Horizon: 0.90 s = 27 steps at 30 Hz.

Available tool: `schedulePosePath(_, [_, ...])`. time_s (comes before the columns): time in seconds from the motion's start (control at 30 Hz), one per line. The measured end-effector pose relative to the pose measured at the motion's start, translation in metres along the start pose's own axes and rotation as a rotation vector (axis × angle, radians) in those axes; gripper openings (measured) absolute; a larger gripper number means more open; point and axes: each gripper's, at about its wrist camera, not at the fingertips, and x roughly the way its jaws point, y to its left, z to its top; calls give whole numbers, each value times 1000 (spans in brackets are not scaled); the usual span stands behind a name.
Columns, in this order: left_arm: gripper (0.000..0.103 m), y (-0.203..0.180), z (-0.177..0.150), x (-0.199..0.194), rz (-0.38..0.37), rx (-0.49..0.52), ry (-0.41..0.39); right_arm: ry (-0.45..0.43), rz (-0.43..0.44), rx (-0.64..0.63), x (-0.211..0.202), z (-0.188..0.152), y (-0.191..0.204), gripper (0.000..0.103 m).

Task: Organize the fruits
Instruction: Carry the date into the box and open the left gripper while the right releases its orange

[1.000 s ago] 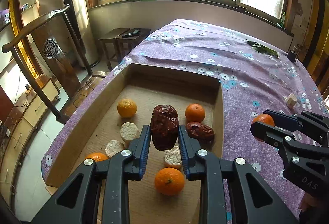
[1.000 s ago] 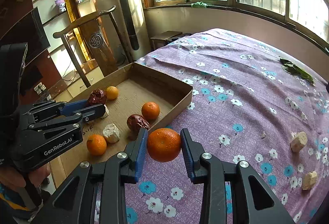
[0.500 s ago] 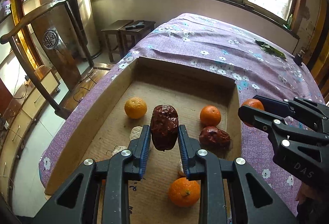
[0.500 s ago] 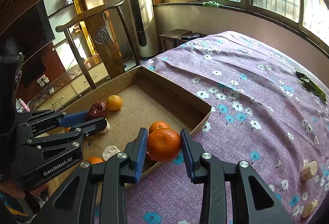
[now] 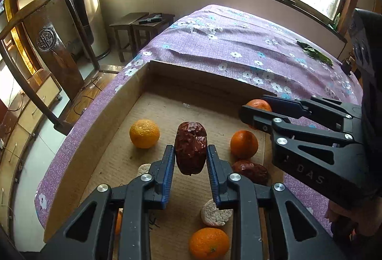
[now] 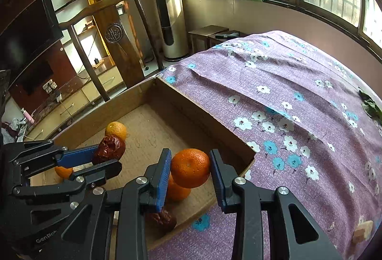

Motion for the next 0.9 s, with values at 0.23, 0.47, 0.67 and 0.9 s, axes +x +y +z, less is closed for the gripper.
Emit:
schedulePosePath(0.23, [26, 5, 3, 15, 20, -3, 49, 53, 26, 8, 37, 12, -6, 36])
schedulePosePath(0.47, [27, 3, 5, 17, 26, 0, 55, 66, 32, 17, 53, 11, -7, 38])
schedulePosePath(0.67, [61, 2, 4, 10, 46, 4, 13, 25, 44, 42, 34, 9, -10, 54])
schedulePosePath(0.9, [65, -6, -4, -6, 70, 13, -27, -28, 21, 63, -4, -1, -10, 57])
